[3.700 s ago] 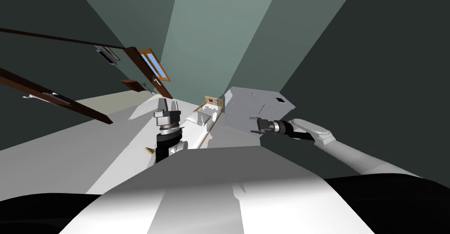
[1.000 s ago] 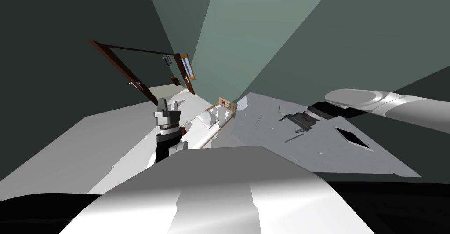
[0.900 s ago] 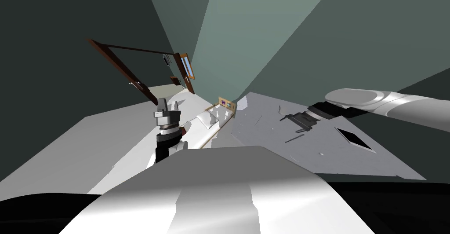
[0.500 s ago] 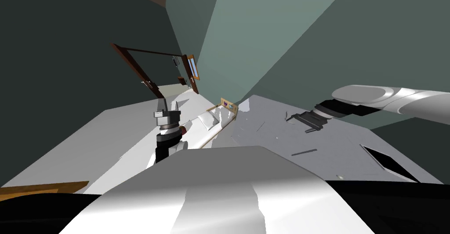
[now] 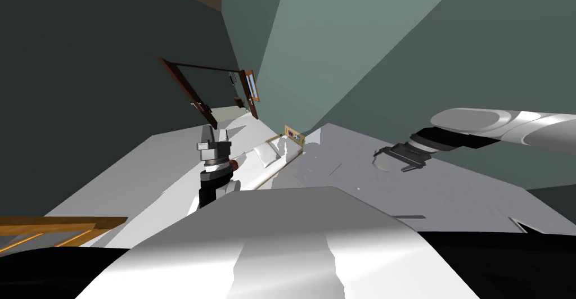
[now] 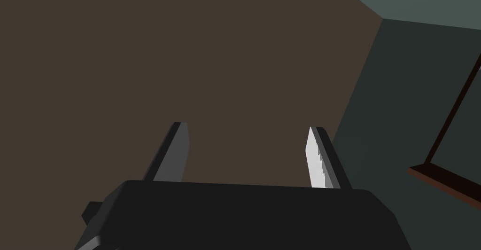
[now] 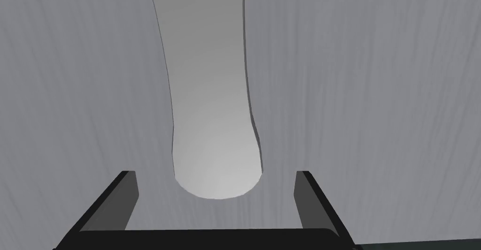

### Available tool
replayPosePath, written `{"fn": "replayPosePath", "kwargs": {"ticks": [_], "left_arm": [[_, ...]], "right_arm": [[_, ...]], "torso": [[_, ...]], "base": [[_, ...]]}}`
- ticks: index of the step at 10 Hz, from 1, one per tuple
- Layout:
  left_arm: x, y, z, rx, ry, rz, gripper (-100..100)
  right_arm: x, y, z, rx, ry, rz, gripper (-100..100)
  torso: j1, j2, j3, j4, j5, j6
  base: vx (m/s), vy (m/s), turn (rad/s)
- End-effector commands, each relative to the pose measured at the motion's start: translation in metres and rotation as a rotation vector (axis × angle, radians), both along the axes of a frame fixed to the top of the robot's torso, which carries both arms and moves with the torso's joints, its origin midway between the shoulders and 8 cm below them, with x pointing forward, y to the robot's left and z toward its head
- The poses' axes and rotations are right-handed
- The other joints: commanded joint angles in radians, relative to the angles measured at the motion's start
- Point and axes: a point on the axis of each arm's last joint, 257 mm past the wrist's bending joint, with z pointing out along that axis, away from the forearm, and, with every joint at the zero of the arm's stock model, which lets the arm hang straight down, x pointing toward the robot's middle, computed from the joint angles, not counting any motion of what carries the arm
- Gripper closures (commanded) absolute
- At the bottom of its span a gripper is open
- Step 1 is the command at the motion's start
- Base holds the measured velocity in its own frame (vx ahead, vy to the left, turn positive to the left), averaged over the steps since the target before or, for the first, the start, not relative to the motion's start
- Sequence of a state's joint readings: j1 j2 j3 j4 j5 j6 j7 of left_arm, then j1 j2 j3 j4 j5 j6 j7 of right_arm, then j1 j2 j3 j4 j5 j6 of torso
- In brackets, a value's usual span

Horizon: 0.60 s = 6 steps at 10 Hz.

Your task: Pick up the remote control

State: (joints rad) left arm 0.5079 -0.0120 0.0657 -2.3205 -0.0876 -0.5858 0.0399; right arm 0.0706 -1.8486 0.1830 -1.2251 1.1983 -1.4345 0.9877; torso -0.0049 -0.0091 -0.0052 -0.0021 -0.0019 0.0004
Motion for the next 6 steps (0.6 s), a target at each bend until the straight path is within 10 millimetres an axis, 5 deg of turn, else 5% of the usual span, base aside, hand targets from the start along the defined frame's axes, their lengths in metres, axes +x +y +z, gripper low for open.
{"fn": "replayPosePath", "kwargs": {"ticks": [1, 4, 5, 6], "left_arm": [[0.000, 0.000, 0.000, 0.000, 0.000, 0.000, 0], [0.000, 0.000, 0.000, 0.000, 0.000, 0.000, 0], [0.000, 0.000, 0.000, 0.000, 0.000, 0.000, 0], [0.000, 0.000, 0.000, 0.000, 0.000, 0.000, 0]], "right_arm": [[-0.009, -0.012, -0.002, -0.021, 0.016, 0.014, -100], [-0.013, -0.014, -0.006, -0.021, 0.026, 0.016, -100], [-0.014, -0.014, -0.006, -0.021, 0.027, 0.017, 0], [-0.016, -0.017, -0.021, -0.020, 0.022, 0.011, -100]], "torso": [[0.000, 0.000, 0.000, 0.000, 0.000, 0.000], [0.002, 0.001, 0.000, 0.000, 0.000, 0.000], [0.005, 0.003, 0.002, 0.001, 0.001, 0.001], [0.007, 0.005, 0.003, 0.001, 0.002, 0.001]], "base": [[0.128, -0.178, 0.151], [0.061, -0.076, 0.051], [0.006, -0.008, -0.002], [-0.017, -0.001, 0.055]]}}
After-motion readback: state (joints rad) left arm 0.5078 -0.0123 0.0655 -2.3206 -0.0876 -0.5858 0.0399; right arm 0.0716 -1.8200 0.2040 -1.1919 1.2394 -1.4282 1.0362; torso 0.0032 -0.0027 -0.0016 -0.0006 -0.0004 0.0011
